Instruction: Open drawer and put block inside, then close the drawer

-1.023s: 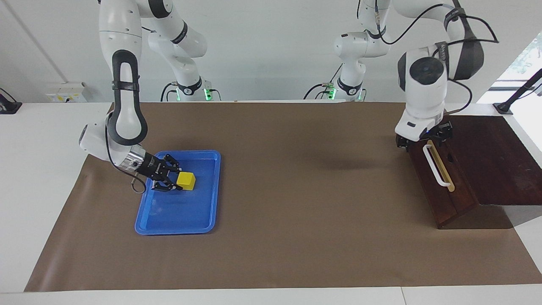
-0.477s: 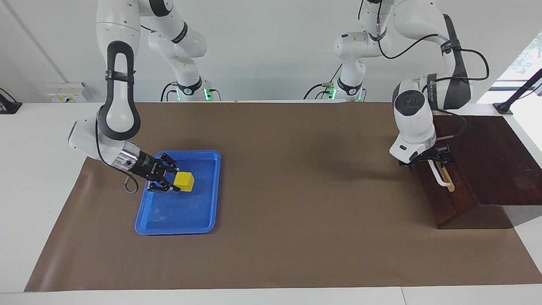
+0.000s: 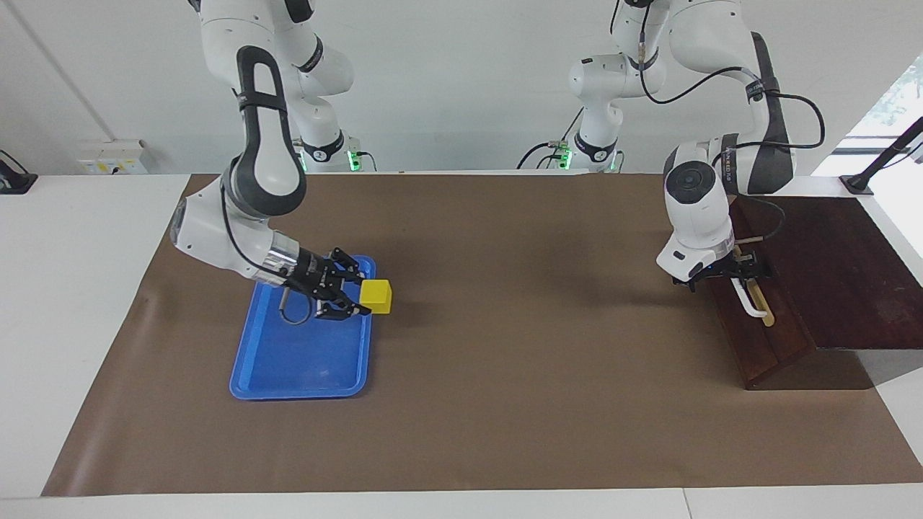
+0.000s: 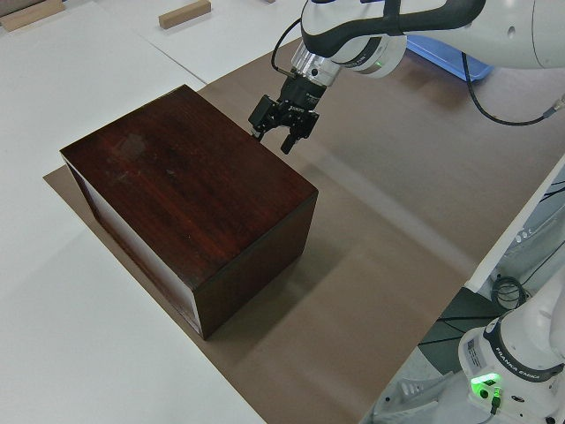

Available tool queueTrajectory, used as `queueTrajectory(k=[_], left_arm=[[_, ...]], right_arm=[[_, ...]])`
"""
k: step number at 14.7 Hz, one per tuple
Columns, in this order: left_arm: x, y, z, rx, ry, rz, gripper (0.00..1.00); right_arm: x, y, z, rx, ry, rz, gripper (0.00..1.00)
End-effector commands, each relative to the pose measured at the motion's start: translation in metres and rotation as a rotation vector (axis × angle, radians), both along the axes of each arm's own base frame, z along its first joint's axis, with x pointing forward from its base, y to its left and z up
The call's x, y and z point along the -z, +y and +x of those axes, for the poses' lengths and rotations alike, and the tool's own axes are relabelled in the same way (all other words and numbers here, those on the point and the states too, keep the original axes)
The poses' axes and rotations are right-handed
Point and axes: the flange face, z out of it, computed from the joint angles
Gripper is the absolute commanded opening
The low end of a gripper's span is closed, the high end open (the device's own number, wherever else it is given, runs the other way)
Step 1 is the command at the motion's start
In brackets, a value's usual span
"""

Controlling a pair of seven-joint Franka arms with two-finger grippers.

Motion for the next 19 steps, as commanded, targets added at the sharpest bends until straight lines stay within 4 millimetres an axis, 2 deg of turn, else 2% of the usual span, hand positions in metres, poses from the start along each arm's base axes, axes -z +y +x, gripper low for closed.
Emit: queueTrajectory(k=[1,6,8,11,14,16,19], left_arm=[[0.02,-0.011,0.001,-0.035,-0.048,-0.018,1.0],[0.018,-0.029,0.0,-0.041,-0.072,-0.031,1.0],[0.019,-0.034,0.0,-0.056,-0.08,-0.041,1.0],[0.019,-0.057,-0.004,-0.105,-0.086,-0.105,1.0],[0.019,-0.078,-0.008,-0.133,-0.08,-0.156,1.0],[0.016,-0.099,-0.011,-0.158,-0.079,-0.196,1.0],[0.016,-0.112,-0.016,-0.158,-0.065,-0.191,1.0]], right_arm=[[-0.013,0.027,0.001,0.007,0.007,-0.019,0.0],[-0.023,0.113,-0.01,0.046,-0.019,-0.033,0.0],[-0.029,0.14,-0.013,0.073,-0.027,-0.015,0.0],[-0.03,0.164,-0.02,0.089,-0.039,-0.002,0.0],[-0.031,0.177,-0.024,0.104,-0.047,-0.004,0.0],[-0.03,0.18,-0.025,0.107,-0.05,-0.005,0.0],[-0.031,0.181,-0.025,0.114,-0.047,-0.004,0.0]])
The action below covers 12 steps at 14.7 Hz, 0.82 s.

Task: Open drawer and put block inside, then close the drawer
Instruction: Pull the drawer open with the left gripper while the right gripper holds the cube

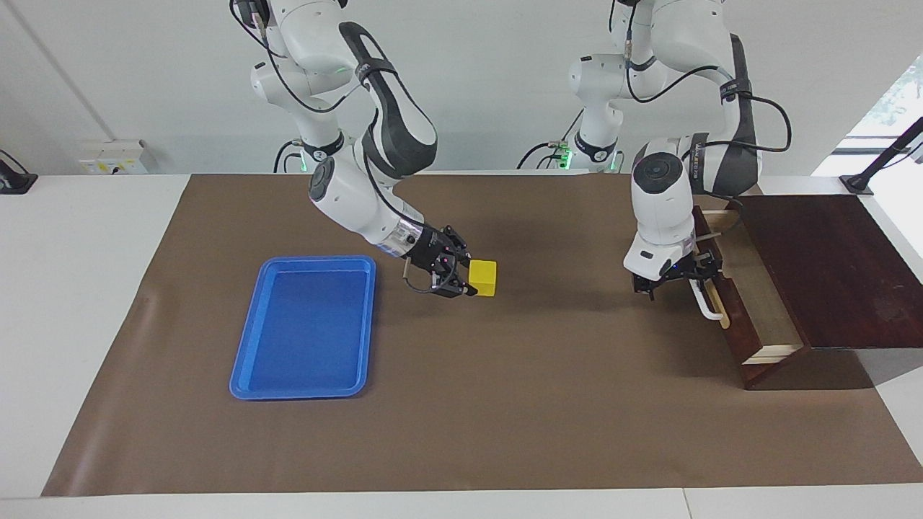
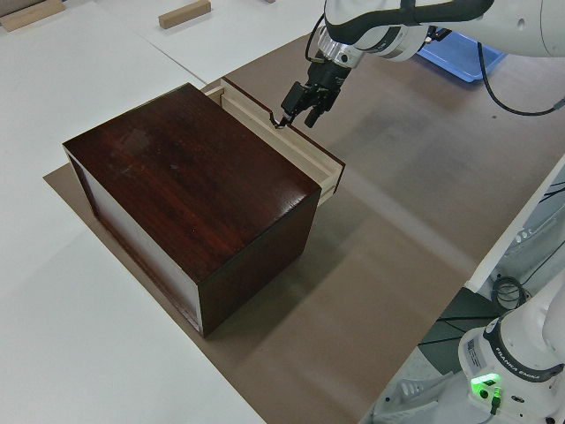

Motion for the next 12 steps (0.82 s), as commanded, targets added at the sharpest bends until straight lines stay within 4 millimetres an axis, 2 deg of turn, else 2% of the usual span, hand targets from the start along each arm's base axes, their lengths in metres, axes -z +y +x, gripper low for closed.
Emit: queueTrajectory(k=[1,2,4,7,10,12], left_arm=[[0.021,-0.03,-0.01,-0.023,0.045,-0.046,1.0],[0.018,-0.032,-0.008,-0.027,0.041,-0.053,1.0],[0.012,-0.047,-0.007,-0.048,0.052,-0.102,1.0],[0.005,-0.066,-0.009,-0.076,0.049,-0.126,1.0],[0.003,-0.066,-0.01,-0.092,0.055,-0.118,1.0],[-0.016,-0.062,-0.002,-0.109,0.049,-0.109,1.0]], right_arm=[[-0.003,0.004,0.003,0.035,0.005,0.018,0.0],[-0.004,0.005,0.004,0.042,-0.002,0.018,0.0],[-0.003,0.021,-0.003,0.035,-0.007,0.015,0.0],[-0.002,0.02,-0.003,0.039,-0.008,0.014,0.0],[-0.002,0.021,-0.003,0.04,-0.006,0.014,0.0],[-0.002,0.021,-0.003,0.041,-0.005,0.014,0.0]])
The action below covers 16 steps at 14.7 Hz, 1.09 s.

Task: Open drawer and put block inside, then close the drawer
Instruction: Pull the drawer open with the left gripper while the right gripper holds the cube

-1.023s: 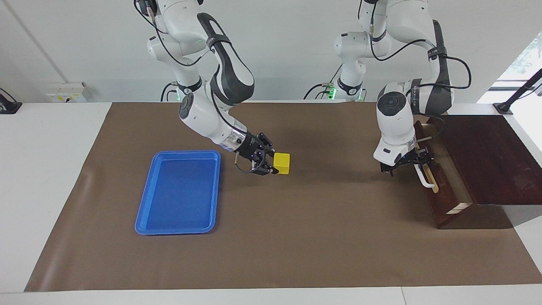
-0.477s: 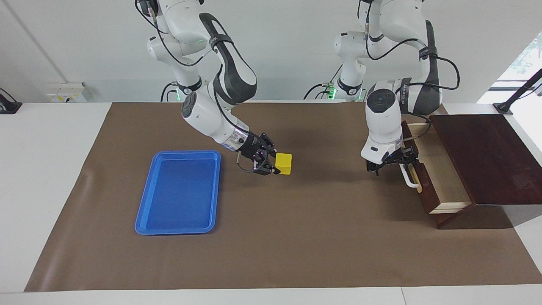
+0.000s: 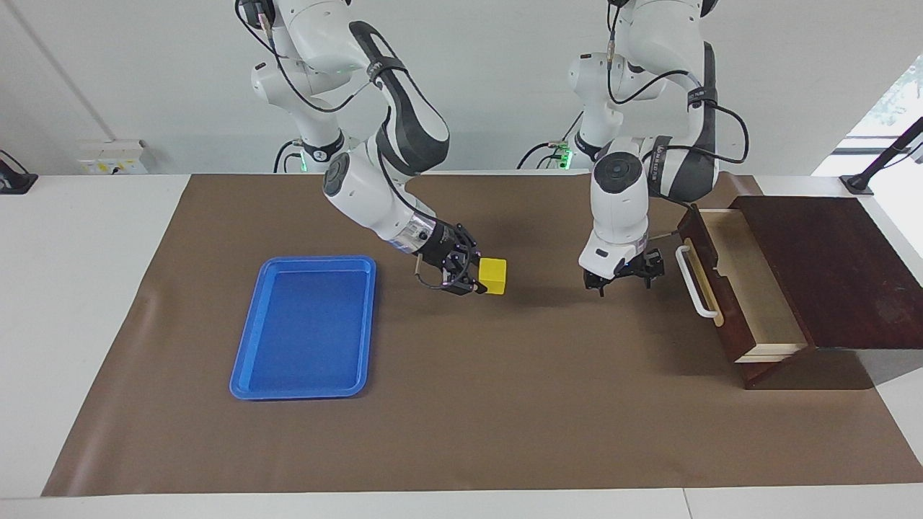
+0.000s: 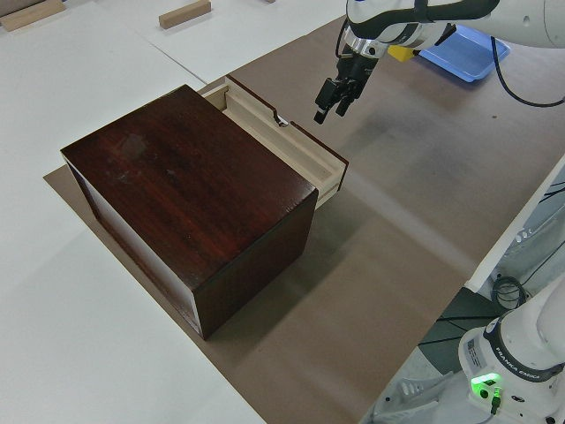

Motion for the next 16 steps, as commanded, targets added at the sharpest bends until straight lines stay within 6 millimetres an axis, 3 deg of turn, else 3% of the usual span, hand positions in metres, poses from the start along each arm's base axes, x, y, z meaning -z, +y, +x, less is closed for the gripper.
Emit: queueTrajectory(k=[1,4,5,6,9,13,14,16], left_arm=[[-0.026,0.006,0.017,-0.045,0.012,0.006,1.0],[-0.032,0.012,0.029,-0.043,0.012,0.025,1.0],[-0.031,0.023,0.032,-0.007,0.022,0.049,1.0],[-0.028,0.046,0.037,0.035,0.044,0.077,1.0],[-0.018,0.077,0.041,0.082,0.057,0.105,1.0],[-0.016,0.084,0.041,0.108,0.055,0.128,1.0],[-0.008,0.092,0.038,0.104,0.059,0.123,1.0],[0.005,0.09,0.035,0.125,0.043,0.105,1.0]], right_arm=[[-0.002,0.002,0.004,0.033,0.005,0.018,0.0],[-0.002,0.002,0.004,0.033,0.005,0.018,0.0],[-0.002,0.002,0.004,0.033,0.005,0.018,0.0],[-0.002,0.002,0.004,0.033,0.005,0.018,0.0],[-0.002,0.002,0.004,0.033,0.005,0.018,0.0],[-0.002,0.001,0.003,0.032,0.006,0.017,0.0],[-0.002,0.001,0.003,0.032,0.006,0.017,0.0],[0.0,0.0,0.003,0.032,0.008,0.015,0.0]])
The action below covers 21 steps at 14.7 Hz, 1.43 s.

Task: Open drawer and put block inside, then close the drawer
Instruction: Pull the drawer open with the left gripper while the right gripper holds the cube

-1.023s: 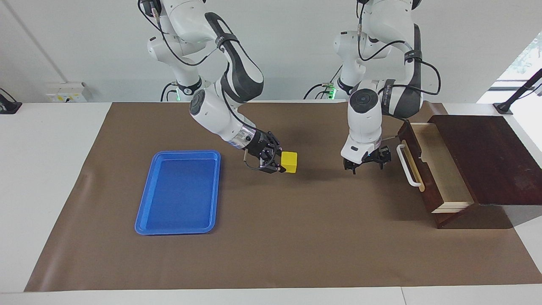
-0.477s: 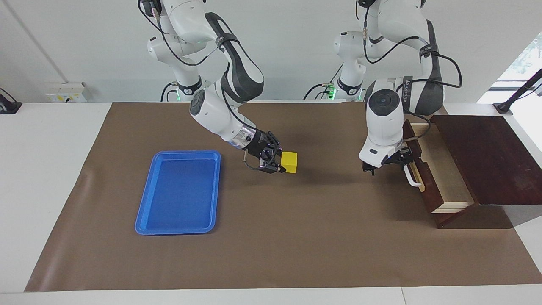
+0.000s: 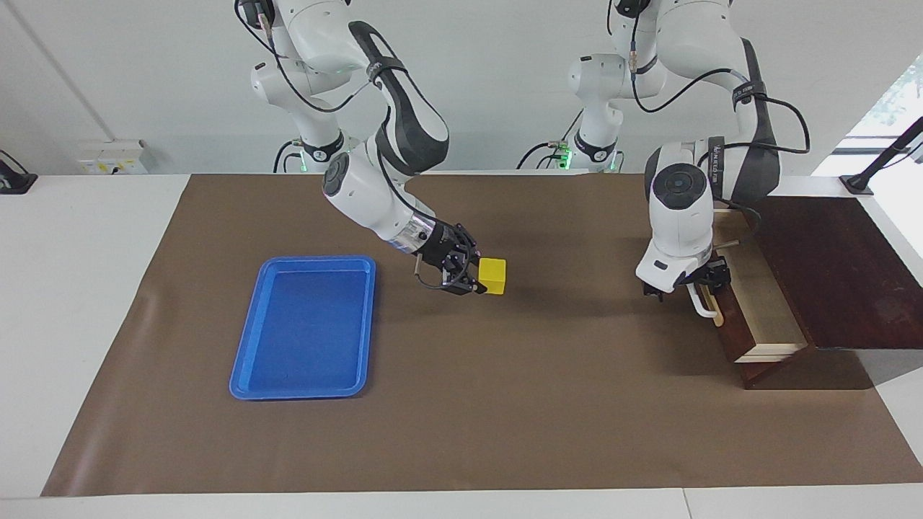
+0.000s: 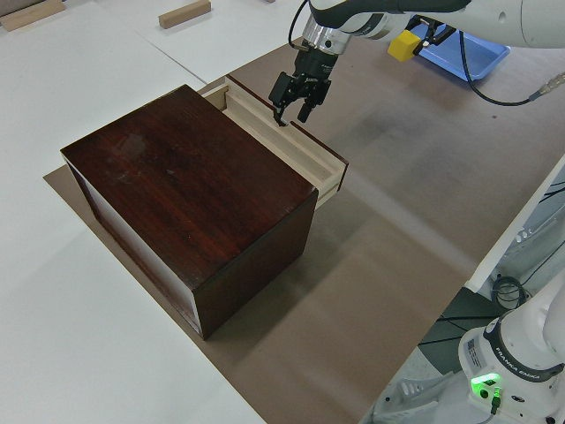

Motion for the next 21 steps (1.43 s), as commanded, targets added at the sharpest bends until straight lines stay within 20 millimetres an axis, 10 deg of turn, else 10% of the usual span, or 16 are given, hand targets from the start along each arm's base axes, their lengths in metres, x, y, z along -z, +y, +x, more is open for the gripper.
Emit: queueTrajectory(k=[1,13,19,21], left_arm=[[0.022,0.005,-0.006,0.032,-0.01,-0.016,1.0],[0.01,-0.072,-0.012,-0.095,-0.031,-0.156,1.0],[0.009,-0.078,-0.017,-0.113,-0.022,-0.146,1.0],[-0.025,-0.069,-0.008,-0.147,-0.027,-0.132,1.0]], right_arm=[[-0.001,0.0,0.003,0.031,0.006,0.015,0.0],[0.0,0.0,0.003,0.031,0.007,0.014,0.0],[0.0,0.0,0.003,0.032,0.008,0.014,0.0],[0.0,-0.001,0.003,0.033,0.01,0.014,0.0]])
